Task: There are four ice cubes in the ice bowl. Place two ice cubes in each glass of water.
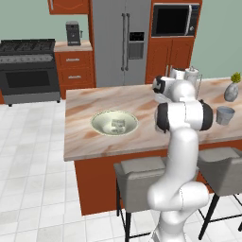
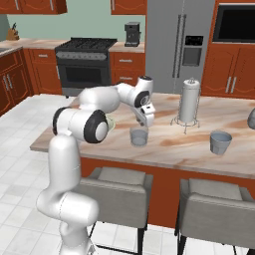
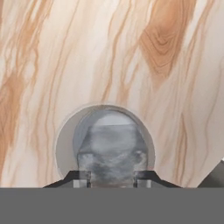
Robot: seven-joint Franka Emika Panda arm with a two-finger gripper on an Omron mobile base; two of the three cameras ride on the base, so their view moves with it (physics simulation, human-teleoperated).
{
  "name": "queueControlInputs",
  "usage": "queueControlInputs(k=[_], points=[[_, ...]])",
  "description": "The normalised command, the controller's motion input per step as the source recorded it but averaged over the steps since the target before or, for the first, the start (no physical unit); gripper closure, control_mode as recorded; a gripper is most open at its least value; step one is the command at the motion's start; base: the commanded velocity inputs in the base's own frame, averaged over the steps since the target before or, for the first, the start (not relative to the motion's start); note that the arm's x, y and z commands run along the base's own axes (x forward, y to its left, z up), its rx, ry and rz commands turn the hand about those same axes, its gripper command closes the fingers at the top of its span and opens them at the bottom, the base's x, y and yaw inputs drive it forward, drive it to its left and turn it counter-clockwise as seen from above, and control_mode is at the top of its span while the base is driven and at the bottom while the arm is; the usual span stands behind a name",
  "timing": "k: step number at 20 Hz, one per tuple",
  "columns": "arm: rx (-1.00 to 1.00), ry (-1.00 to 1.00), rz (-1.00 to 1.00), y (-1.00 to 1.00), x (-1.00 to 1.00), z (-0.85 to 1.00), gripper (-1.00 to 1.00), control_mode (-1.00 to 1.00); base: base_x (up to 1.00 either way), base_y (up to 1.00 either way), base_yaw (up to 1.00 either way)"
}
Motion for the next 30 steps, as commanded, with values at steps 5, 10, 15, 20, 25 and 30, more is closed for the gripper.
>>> queueControlInputs(k=[5, 10, 15, 20, 25, 30], points=[[0.0, 0.0, 0.0, -0.11, 0.18, -0.09, 1.0, -1.0, 0.0, 0.0, 0.0], [0.0, 0.0, 0.0, -0.04, 0.13, -0.09, 1.0, -1.0, 0.0, 0.0, 0.0], [0.0, 0.0, 0.0, 0.0, 0.11, -0.13, 1.0, -1.0, 0.0, 0.0, 0.0], [0.0, 0.0, 0.0, 0.0, 0.08, -0.16, 1.0, -1.0, 0.0, 0.0, 0.0], [0.0, 0.0, 0.0, 0.0, 0.02, -0.15, 1.0, -1.0, 0.0, 0.0, 0.0], [0.0, 0.0, 0.0, 0.04, 0.03, -0.11, 1.0, -1.0, 0.0, 0.0, 0.0]])
